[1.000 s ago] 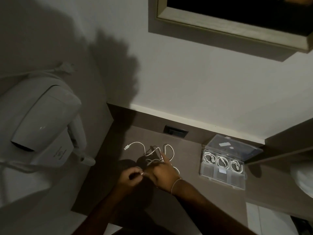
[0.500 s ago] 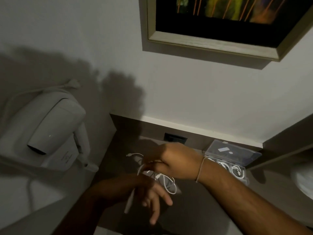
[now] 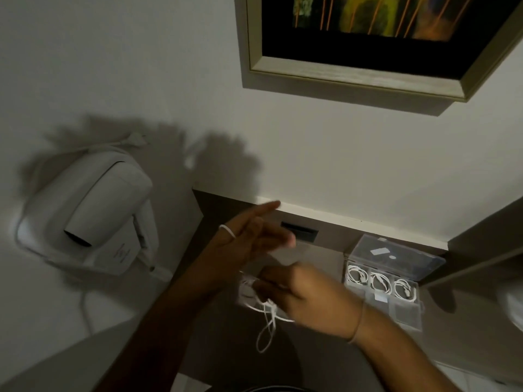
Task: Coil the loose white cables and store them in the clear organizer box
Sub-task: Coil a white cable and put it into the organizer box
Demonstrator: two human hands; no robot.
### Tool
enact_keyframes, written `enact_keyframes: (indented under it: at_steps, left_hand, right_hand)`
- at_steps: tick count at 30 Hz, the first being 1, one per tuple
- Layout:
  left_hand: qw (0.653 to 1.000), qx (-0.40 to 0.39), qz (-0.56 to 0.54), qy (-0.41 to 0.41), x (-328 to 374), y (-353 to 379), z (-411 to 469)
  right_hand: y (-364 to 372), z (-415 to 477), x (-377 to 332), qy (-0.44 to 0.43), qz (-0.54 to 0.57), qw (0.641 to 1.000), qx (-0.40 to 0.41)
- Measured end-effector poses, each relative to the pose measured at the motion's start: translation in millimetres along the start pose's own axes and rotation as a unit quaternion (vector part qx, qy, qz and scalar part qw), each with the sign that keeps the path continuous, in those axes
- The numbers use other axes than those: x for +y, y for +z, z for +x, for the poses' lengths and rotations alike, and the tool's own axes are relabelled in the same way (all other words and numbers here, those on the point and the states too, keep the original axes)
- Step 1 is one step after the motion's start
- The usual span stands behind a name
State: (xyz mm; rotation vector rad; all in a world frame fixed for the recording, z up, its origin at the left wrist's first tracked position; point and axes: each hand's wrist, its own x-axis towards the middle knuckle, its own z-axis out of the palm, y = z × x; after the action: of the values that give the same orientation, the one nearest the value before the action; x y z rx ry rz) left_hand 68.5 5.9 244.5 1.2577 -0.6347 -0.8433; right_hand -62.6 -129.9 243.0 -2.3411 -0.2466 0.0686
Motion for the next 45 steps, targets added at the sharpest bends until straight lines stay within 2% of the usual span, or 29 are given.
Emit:
enact_keyframes:
  at_steps: [4, 6, 7, 10, 13, 15, 17, 19, 22, 24, 25, 27, 29, 32, 35, 37, 39, 40, 42, 44, 45]
  left_hand:
    - [0.996, -0.038, 0.054, -0.06, -6, 13, -4]
    - [0.991, -0.103, 0.052, -0.066, -7, 18, -5]
    - [0.987, -0.137, 0.056, -0.066, -8, 20, -7]
    - [0.961, -0.258, -0.014, -0.094, -15, 30, -12]
    - [0.9, -0.379, -0.164, -0.14, -16, 36, -14]
    - [0.871, -0.416, -0.225, -0.136, -12, 32, -14]
    - [0.878, -0.401, -0.238, -0.108, -3, 26, -13]
    - [0.905, -0.339, -0.25, -0.058, 4, 23, -11]
    - [0.914, -0.267, -0.305, 0.029, 15, 13, -2]
    - [0.921, -0.202, -0.324, 0.08, 13, -2, 5]
    - [0.94, -0.152, -0.291, 0.094, 10, -10, 9]
    - [0.99, -0.002, -0.107, 0.094, 1, -24, 10]
    - [0.996, 0.061, 0.034, 0.054, -10, -26, 7]
    - [0.992, 0.001, 0.126, -0.021, -22, -21, -2]
    - [0.976, -0.104, 0.176, -0.072, -23, -20, -12]
    - [0.965, -0.214, 0.119, -0.096, -20, -22, -16]
    - [0.932, -0.343, -0.003, -0.117, -16, -24, -17]
    - [0.915, -0.381, -0.045, -0.123, -13, -24, -15]
    - [0.913, -0.379, -0.106, -0.109, -7, -20, -12]
    - [0.928, -0.311, -0.196, -0.066, -4, -20, -8]
    - [0.923, -0.28, -0.261, -0.035, -3, -23, -4]
  right_hand:
    - [-54, -15, -21, 0.001, -0.096, 0.995, -0.015]
    - [-75, -19, -32, -0.002, -0.145, 0.989, 0.007]
    - [-85, -20, -34, 0.0, -0.133, 0.991, 0.023]
    - [-104, -15, -31, -0.004, -0.039, 0.997, 0.061]
    - [-105, 0, -23, 0.003, 0.096, 0.991, 0.091]
    - [-95, 16, -17, 0.021, 0.187, 0.975, 0.117]
    - [-73, 27, -12, 0.039, 0.258, 0.956, 0.135]
    - [-37, 34, -2, 0.089, 0.327, 0.93, 0.145]
    - [15, 34, 13, 0.188, 0.291, 0.933, 0.1]
    - [33, 31, 19, 0.182, 0.32, 0.927, 0.067]
    - [37, 30, 20, 0.153, 0.314, 0.936, 0.049]
    - [33, 25, 19, 0.103, 0.257, 0.961, 0.018]
    - [17, 20, 21, 0.032, 0.182, 0.982, 0.03]
    - [-26, 23, 17, -0.023, 0.066, 0.997, 0.041]
    - [-57, 31, 14, 0.013, 0.036, 0.998, 0.051]
    - [-65, 39, 17, 0.027, 0.079, 0.994, 0.072]
    - [-62, 50, 24, 0.026, 0.133, 0.985, 0.108]
    - [-55, 55, 30, 0.023, 0.155, 0.98, 0.12]
    - [-26, 64, 37, 0.027, 0.212, 0.969, 0.127]
    - [10, 69, 37, 0.08, 0.318, 0.935, 0.131]
    - [27, 71, 38, 0.105, 0.373, 0.913, 0.129]
